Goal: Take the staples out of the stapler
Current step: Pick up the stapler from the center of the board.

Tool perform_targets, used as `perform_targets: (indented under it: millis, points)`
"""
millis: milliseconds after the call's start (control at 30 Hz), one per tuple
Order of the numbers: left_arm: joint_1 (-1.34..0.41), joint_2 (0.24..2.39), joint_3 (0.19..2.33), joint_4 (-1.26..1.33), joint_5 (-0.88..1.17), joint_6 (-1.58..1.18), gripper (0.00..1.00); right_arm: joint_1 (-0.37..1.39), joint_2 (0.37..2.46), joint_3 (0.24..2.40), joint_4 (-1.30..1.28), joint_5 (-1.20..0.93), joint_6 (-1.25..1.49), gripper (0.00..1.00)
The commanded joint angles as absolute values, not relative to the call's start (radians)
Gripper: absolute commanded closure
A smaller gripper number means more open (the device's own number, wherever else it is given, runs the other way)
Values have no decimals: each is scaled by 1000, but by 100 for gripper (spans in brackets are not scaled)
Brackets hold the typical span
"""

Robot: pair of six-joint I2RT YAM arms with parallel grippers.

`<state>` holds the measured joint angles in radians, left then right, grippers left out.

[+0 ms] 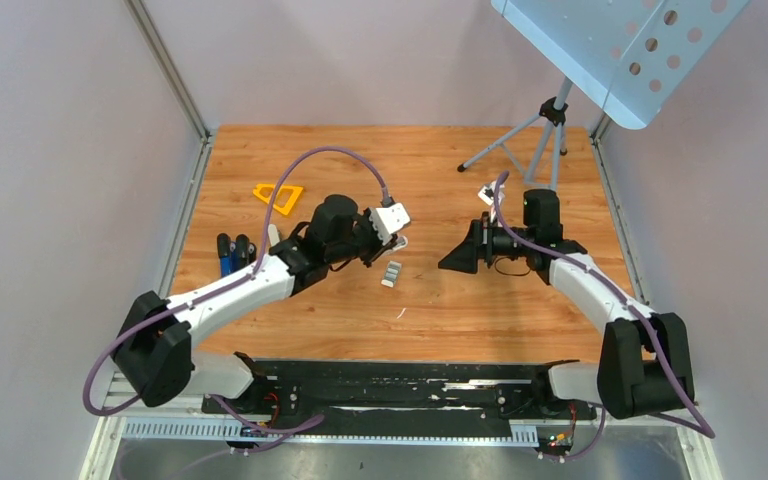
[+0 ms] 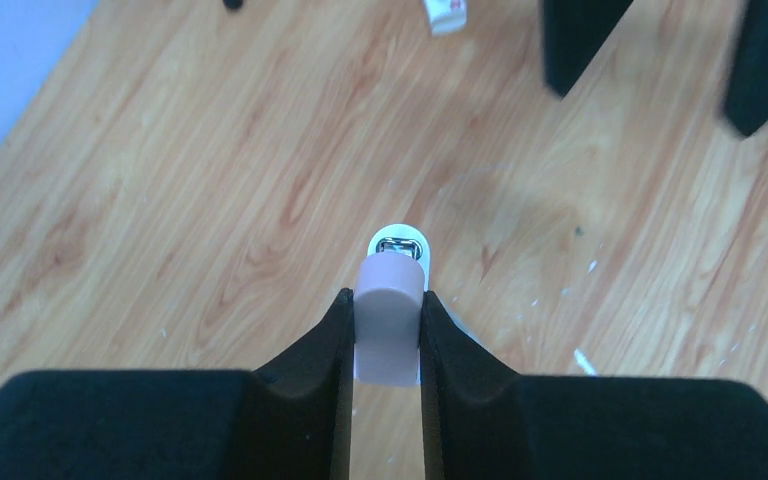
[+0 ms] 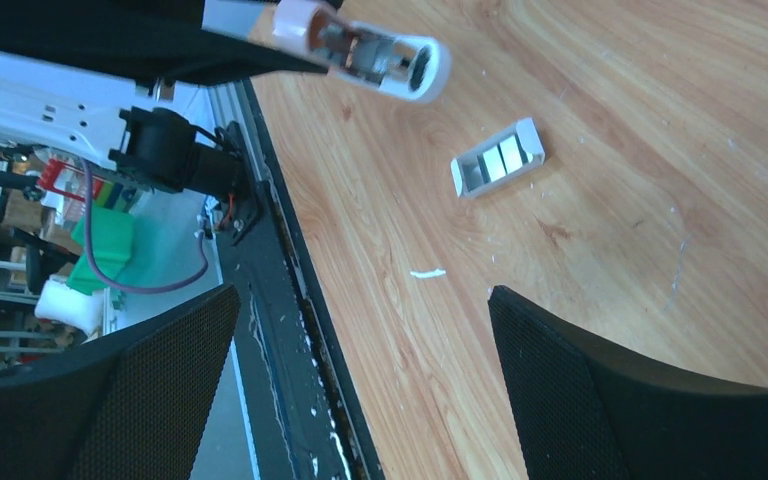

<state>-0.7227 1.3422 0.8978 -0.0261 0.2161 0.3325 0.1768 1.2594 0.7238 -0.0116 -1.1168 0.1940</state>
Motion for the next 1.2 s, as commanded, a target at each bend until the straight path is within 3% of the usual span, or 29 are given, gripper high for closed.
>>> perform_targets:
  millis: [0,300,467,600,933,1167]
  points:
    - [-774,1273,842,196,221,238,100,192,1278,741,168,-1167,351,0]
    - [-831,1242,810,305,222,159,100,196,1335,745,300,-1229,572,4]
    - [-845,1245,802,325,219,149,100,196,1363,783,363,-1228,717,14]
    - [-854,1236,788,335,207,151,100,196,1369,817,426,-1206,835,16]
    - [-857,1230,778,367,210,136,100,198,1461,850,333,-1198,876,47]
    - [-857,1214,766,378,199,136,100,207,1480,871,273,-1201,833,57]
